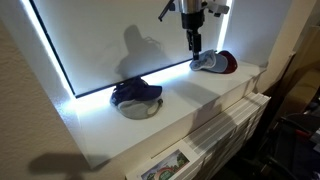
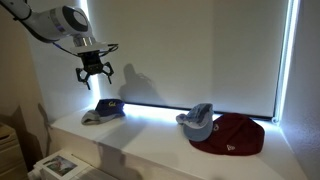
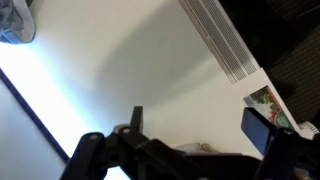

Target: Move the dark blue cap to the right side of the windowsill

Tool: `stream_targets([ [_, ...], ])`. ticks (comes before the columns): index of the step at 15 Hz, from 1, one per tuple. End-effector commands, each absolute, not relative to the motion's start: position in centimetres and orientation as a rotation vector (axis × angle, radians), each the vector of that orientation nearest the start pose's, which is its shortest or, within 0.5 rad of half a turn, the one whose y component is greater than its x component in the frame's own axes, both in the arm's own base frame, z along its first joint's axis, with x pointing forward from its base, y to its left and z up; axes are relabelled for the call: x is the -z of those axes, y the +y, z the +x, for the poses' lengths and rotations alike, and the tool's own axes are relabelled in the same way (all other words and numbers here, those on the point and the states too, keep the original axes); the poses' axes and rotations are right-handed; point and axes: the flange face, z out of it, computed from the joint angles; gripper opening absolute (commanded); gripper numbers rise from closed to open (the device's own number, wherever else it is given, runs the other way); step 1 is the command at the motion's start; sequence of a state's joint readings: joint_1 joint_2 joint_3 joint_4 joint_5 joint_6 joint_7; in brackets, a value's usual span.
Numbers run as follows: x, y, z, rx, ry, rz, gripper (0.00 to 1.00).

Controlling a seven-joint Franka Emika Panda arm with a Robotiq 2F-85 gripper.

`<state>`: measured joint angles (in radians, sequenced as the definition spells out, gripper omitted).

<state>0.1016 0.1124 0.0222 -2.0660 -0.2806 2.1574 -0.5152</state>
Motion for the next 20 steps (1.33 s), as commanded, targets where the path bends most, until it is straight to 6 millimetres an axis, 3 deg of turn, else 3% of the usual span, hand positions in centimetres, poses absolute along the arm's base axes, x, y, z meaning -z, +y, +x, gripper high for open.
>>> stream_targets([
  [1,-37.9,6.3,56.7,0.062,-1.368,-3.089,1.00],
  [3,-37.8,6.9,56.4,-0.144,-1.502,-2.954,1.00],
  [4,-38.3,6.6,54.9,-0.277,-1.469,-3.010,1.00],
  [5,-37.7,6.6,56.1,-0.132,-1.440,-3.023,1.00],
  [8,-37.4,6.4,56.2,-0.131,-1.483,-2.948,1.00],
  [11,-33.3,7.0,60.6,-0.187,-1.611,-2.707,1.00],
  [17,-26.6,11.1,67.9,-0.249,-1.688,-2.723,1.00],
  [19,-25.0,12.7,68.9,-0.363,-1.710,-2.701,1.00],
  [20,-25.5,11.5,67.2,-0.276,-1.700,-2.712,1.00],
])
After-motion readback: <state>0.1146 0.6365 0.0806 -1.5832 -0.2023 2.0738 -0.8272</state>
